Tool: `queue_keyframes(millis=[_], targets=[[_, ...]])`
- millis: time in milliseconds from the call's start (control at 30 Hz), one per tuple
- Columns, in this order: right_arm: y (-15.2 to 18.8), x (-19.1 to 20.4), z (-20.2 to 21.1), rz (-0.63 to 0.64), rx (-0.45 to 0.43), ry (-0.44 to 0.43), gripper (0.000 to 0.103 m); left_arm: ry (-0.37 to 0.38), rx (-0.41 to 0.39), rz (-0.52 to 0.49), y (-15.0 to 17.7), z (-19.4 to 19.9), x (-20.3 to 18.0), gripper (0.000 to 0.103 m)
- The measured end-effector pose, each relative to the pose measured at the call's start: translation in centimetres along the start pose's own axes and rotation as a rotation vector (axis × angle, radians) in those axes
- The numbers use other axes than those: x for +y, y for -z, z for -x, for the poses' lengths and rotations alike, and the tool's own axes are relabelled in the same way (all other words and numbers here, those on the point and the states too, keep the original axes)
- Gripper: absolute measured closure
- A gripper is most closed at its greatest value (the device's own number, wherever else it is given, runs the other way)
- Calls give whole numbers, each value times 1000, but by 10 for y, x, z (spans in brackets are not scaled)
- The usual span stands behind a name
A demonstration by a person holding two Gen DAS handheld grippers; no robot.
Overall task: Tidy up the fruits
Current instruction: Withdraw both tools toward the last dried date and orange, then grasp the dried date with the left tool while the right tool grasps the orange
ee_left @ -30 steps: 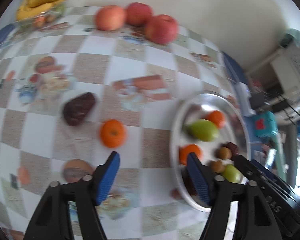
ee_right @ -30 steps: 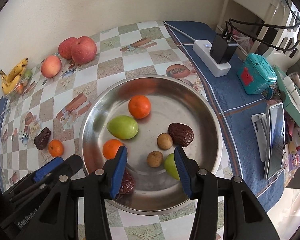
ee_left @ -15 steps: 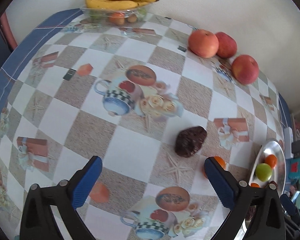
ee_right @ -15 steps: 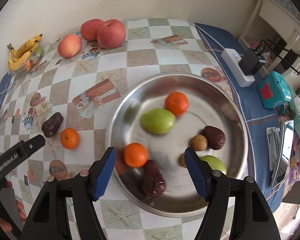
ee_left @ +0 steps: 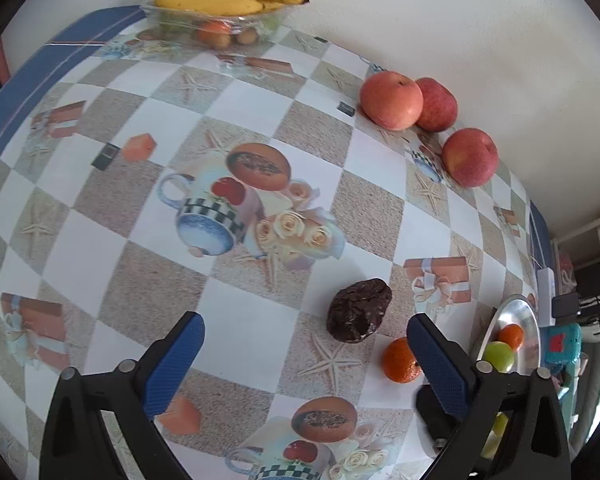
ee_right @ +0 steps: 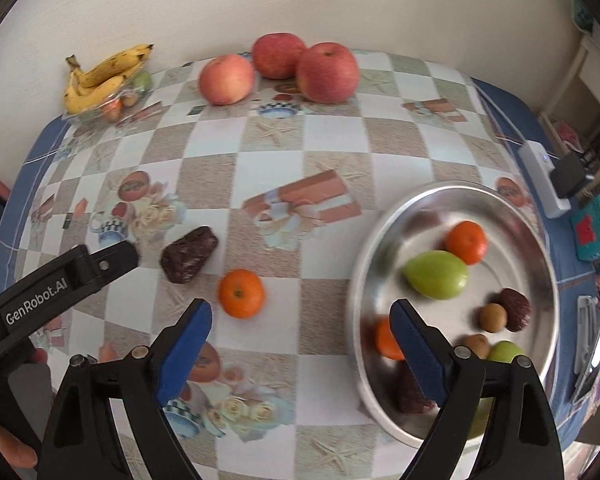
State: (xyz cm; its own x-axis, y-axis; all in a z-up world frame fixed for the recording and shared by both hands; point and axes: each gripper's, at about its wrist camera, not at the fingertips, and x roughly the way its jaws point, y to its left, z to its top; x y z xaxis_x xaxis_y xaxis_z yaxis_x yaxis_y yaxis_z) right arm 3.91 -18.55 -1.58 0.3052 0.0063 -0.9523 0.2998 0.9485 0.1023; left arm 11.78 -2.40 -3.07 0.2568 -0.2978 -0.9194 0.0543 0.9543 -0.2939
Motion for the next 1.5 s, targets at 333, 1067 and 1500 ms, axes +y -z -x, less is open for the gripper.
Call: queue_keyframes(millis=[333,1067,1500], targets=[[2,25,-35,55,50,-25,39,120,61,-38,-3,-30,-12,36],[-2,14,-37,-5,33,-88,81,146,65,3,-1,-29,-4,69],[2,19,-45,-29,51,-205,73,153,50,5,-1,-22,-4,71]])
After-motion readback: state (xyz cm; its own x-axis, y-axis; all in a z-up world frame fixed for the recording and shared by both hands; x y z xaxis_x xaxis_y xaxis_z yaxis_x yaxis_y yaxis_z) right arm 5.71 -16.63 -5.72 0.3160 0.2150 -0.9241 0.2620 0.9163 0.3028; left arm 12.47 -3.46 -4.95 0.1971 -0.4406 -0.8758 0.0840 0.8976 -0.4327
